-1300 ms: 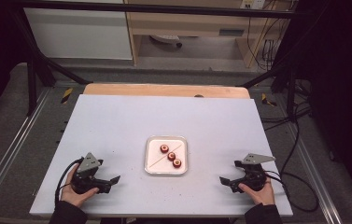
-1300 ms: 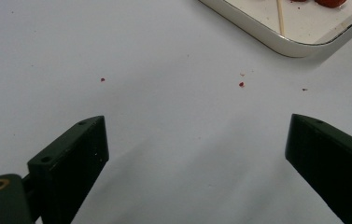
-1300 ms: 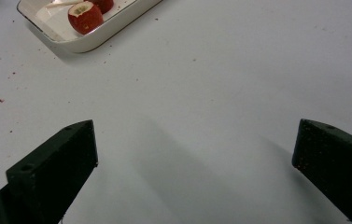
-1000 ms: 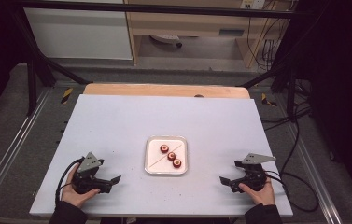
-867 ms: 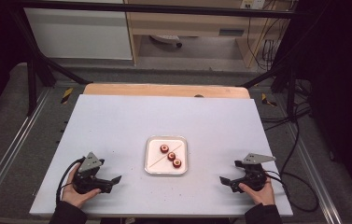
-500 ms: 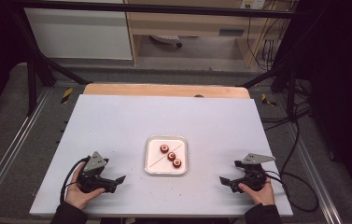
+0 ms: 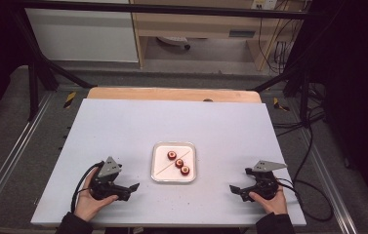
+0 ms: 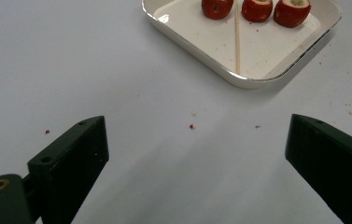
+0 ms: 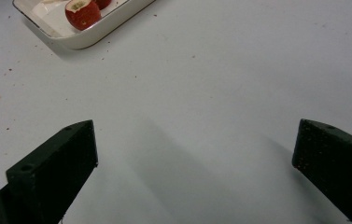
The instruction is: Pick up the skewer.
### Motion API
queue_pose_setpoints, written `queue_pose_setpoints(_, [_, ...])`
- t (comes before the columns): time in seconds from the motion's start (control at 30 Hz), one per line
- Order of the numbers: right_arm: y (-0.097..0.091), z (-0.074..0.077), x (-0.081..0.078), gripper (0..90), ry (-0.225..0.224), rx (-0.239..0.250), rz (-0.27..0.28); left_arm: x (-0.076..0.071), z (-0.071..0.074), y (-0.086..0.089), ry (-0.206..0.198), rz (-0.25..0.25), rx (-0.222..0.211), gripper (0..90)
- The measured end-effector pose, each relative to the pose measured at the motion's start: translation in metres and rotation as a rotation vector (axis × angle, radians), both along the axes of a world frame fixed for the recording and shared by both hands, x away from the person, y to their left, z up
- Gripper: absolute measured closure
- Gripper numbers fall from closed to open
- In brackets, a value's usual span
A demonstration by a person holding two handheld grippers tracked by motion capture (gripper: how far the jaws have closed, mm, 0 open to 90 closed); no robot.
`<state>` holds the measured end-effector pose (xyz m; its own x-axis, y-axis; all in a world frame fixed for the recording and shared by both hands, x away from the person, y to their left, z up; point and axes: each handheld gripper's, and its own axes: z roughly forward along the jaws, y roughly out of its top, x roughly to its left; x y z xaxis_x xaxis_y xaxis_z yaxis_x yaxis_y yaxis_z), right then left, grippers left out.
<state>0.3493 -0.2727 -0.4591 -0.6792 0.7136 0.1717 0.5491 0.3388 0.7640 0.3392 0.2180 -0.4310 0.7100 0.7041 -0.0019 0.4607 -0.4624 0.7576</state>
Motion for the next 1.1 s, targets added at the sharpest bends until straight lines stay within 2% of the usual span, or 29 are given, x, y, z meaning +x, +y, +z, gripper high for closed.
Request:
queue_pose_setpoints(0.27, [0.0, 0.0, -0.001, 0.6, 0.004, 0.0, -0.003, 0.003, 0.011, -0.017, -0.009, -0.015, 0.021, 6.4])
queue_pose_setpoints(0.6, [0.001, 0.0, 0.0, 0.6, 0.01, -0.003, 0.0, 0.015, 0.02, -0.041, -0.011, -0.019, 0.041, 7.2])
queue_pose_setpoints(0.8, [0.001, -0.001, 0.0, 0.6, 0.011, -0.008, 0.004, 0.023, 0.022, -0.056, 0.004, -0.023, 0.044, 8.3])
queue_pose_setpoints(0.93, [0.001, -0.001, 0.0, 0.6, 0.011, -0.007, 0.005, 0.029, 0.022, -0.067, 0.013, -0.027, 0.066, 9.3])
queue_pose_setpoints(1.1, [0.001, -0.001, 0.0, 0.6, 0.012, -0.01, 0.005, 0.038, 0.019, -0.08, 0.033, -0.027, 0.07, 15.1])
